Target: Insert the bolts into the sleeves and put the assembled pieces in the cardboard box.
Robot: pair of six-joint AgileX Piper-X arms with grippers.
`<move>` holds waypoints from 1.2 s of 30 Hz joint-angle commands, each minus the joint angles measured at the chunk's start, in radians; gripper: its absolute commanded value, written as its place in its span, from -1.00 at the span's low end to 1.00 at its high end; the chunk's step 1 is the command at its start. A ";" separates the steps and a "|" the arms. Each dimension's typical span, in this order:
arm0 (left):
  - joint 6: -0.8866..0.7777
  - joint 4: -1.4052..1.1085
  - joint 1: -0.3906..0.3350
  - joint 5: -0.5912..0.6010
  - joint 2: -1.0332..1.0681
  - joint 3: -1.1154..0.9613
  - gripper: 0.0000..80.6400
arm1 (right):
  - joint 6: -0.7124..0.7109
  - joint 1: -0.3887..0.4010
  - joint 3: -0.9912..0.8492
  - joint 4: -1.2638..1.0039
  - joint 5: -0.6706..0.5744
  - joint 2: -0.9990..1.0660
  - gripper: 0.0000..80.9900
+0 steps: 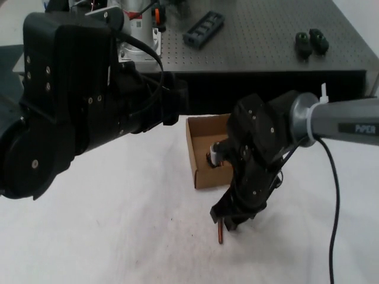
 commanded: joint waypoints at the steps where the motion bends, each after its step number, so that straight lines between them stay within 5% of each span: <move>1: 0.005 -0.004 0.001 -0.011 -0.013 -0.004 0.27 | -0.033 0.006 -0.004 -0.007 0.003 0.022 -0.19; 10: 0.005 0.093 0.001 0.022 -0.013 -0.004 0.27 | -0.047 0.006 -0.004 -0.069 0.004 0.052 -0.59; 15: 0.009 0.166 0.001 0.103 -0.003 -0.006 0.27 | -0.108 0.003 -0.004 -0.079 0.004 0.052 -0.98; 23: 0.005 0.311 -0.035 0.191 0.194 -0.056 0.22 | -0.104 -0.080 0.067 -0.026 0.002 -0.041 -0.88; 36: -0.025 0.590 -0.140 0.184 0.698 -0.516 0.22 | -0.055 -0.322 0.380 -0.014 0.000 -0.625 -0.88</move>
